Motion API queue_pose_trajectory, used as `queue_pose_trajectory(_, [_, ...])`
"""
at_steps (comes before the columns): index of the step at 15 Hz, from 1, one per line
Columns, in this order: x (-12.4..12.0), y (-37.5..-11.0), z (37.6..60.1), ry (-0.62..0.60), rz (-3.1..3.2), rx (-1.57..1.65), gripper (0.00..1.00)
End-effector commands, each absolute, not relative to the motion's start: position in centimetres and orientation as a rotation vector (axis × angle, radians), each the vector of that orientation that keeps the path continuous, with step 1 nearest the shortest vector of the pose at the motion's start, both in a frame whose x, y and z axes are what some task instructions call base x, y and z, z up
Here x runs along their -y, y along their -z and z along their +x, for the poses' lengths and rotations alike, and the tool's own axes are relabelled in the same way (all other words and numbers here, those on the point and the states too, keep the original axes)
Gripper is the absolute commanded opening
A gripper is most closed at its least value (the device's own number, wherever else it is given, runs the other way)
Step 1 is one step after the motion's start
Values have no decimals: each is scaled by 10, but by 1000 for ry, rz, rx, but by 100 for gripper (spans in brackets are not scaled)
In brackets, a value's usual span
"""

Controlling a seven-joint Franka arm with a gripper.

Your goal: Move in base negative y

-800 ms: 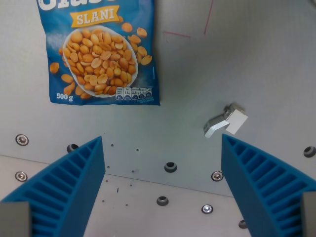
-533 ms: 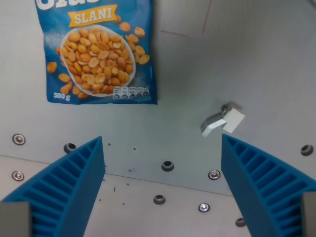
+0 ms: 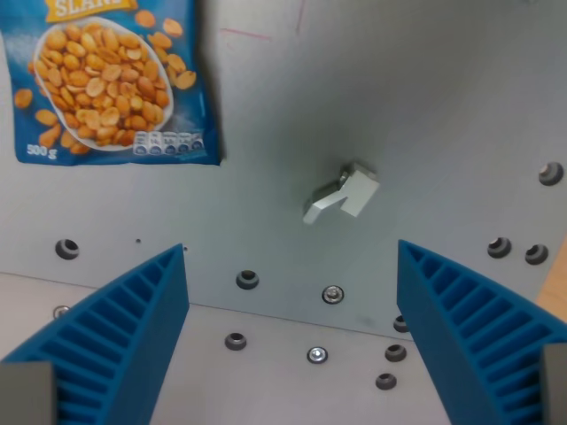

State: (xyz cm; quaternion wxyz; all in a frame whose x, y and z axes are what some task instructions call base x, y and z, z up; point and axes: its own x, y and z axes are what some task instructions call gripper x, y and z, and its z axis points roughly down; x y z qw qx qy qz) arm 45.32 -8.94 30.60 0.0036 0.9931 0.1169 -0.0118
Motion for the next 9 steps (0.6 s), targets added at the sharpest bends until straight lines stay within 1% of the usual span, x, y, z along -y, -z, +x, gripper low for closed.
queue_pose_trajectory(1, [104, -308, 448, 18, 3115, -389, 100])
queue_pose_trajectory(9, [147, -308, 440, 18, 3115, -389, 100])
